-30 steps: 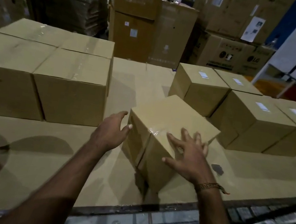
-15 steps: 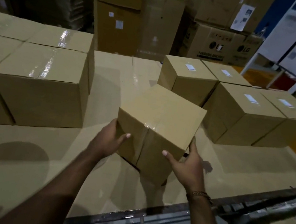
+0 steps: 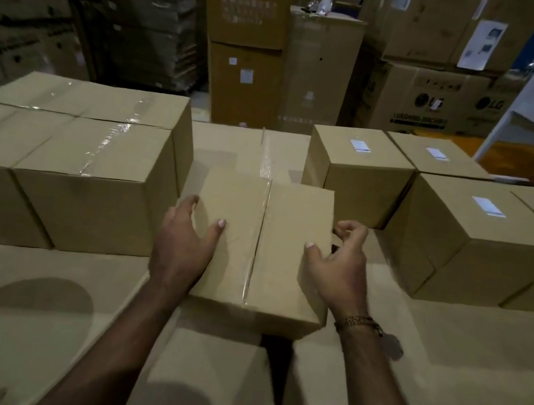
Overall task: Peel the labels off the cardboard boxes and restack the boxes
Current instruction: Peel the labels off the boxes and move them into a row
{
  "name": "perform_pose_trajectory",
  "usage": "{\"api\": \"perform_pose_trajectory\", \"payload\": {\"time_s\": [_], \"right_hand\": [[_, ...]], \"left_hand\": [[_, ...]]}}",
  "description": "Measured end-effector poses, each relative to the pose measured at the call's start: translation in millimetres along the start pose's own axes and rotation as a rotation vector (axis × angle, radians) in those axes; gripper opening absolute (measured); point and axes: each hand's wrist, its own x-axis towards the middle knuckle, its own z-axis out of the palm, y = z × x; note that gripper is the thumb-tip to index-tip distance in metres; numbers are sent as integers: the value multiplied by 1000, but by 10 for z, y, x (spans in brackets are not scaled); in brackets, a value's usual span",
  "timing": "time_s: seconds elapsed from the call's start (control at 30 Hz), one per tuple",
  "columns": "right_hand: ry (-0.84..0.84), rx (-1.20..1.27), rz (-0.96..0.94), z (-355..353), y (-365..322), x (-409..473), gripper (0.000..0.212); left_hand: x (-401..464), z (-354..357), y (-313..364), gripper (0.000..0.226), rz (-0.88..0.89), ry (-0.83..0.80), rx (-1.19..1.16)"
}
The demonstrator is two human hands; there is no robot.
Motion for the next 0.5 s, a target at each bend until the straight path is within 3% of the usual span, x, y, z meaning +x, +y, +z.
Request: {"api": "perform_pose_trajectory", "payload": {"time_s": [0.1, 0.17, 0.27, 0.37, 0.5], "right_hand": [[-163, -54, -16, 82, 109, 122, 38], [-227, -50, -28, 150, 176, 133, 41], [-79, -208, -121, 264, 219, 45, 35], [37, -376, -314, 340, 222, 4, 29], [-127, -392, -292, 355, 242, 230, 44]], "left_hand": [[47, 9, -63, 71, -30, -104, 73], [79, 15, -84, 75, -43, -199, 89], [114, 39, -113, 77, -93, -305, 85], [149, 77, -123, 76, -139, -267, 66], [237, 131, -103, 76, -148, -214, 44]]}}
